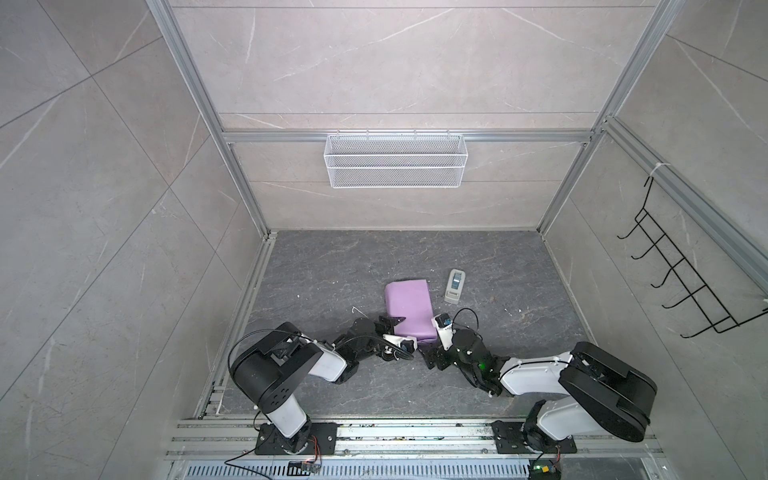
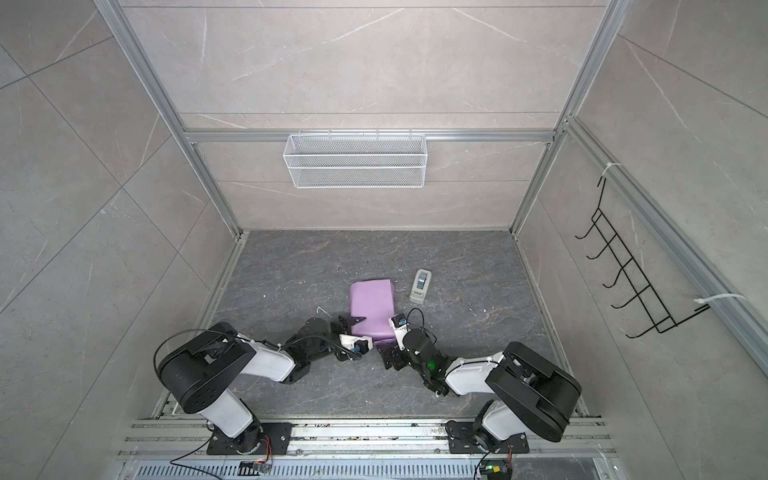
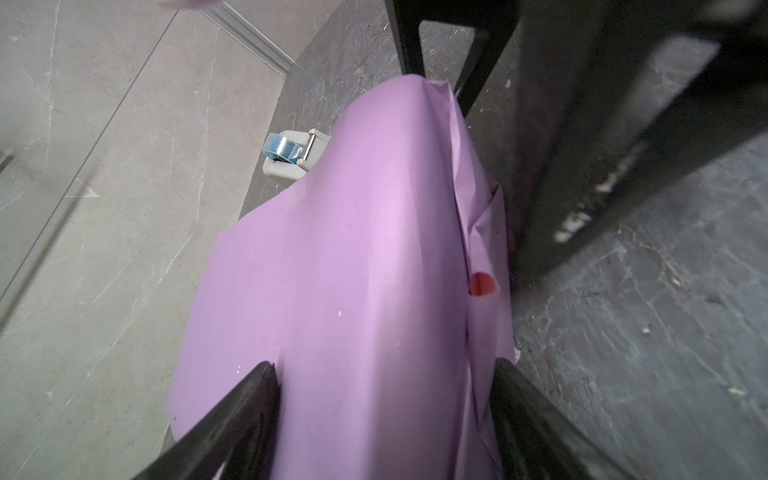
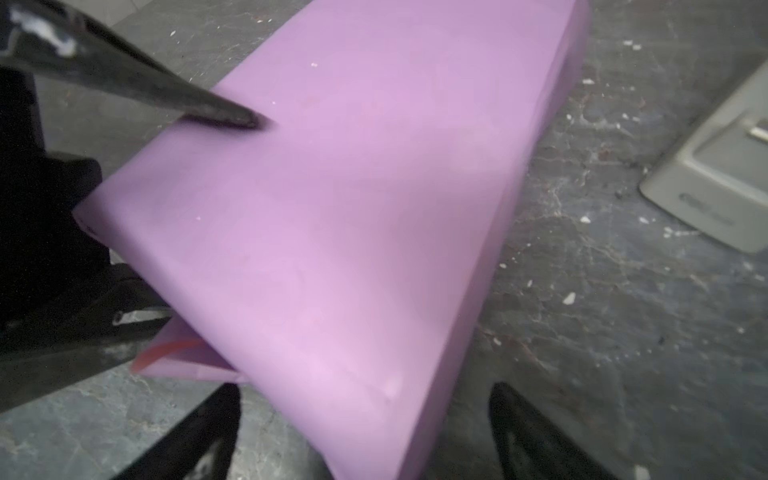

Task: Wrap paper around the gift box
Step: 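Press the folded flap against the box end with both grippers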

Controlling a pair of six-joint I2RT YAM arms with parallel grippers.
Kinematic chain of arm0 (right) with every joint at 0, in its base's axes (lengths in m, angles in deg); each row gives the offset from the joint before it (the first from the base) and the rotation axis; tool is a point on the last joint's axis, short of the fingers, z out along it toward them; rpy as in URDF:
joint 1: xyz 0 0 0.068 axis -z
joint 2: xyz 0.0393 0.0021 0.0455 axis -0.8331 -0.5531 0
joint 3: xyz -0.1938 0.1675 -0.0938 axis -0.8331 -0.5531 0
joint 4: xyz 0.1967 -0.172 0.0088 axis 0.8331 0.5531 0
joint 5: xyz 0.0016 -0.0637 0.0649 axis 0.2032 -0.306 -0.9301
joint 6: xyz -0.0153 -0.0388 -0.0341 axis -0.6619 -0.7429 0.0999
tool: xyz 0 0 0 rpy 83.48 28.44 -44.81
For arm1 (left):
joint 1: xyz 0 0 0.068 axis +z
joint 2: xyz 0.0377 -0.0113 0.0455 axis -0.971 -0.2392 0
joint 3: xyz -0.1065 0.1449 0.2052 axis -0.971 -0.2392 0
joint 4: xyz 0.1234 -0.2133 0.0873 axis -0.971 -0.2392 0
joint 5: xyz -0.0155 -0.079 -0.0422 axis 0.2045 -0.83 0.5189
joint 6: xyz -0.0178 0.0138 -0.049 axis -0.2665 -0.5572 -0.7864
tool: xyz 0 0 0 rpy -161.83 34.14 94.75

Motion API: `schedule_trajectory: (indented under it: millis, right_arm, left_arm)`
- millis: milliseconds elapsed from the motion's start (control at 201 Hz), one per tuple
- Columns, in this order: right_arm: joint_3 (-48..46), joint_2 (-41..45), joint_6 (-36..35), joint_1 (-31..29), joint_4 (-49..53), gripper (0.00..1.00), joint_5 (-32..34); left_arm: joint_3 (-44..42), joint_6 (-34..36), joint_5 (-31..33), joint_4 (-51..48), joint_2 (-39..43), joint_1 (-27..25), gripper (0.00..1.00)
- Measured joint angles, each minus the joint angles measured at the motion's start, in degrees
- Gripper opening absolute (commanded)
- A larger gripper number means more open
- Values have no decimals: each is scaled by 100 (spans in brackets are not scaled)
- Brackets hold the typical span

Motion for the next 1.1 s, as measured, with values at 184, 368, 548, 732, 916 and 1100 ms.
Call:
schedule_trajectory:
  millis: [184,368,548,732,916,1100]
  right_arm:
    - [35,-160,127,4,-234,99,-122]
    - [57,-170,302,4,-393,99,-170]
    - [155,-168,463,4,-417,98,-166]
    - [190,-131,621,4,-358,98,-7]
    - [205,-24,721,4,-232,98,240]
    - [260,50,728,4,-66,98,343]
  left_arm:
    - [0,-24,-2,0,0,0,81]
    - [0,-42,-4,0,2,0,81]
    - [0,-42,-4,0,2,0,81]
    - [2,-39,-4,0,2,0,80]
    - [13,-42,-2,-4,2,0,80]
    - [22,-44,2,-9,2,0,80]
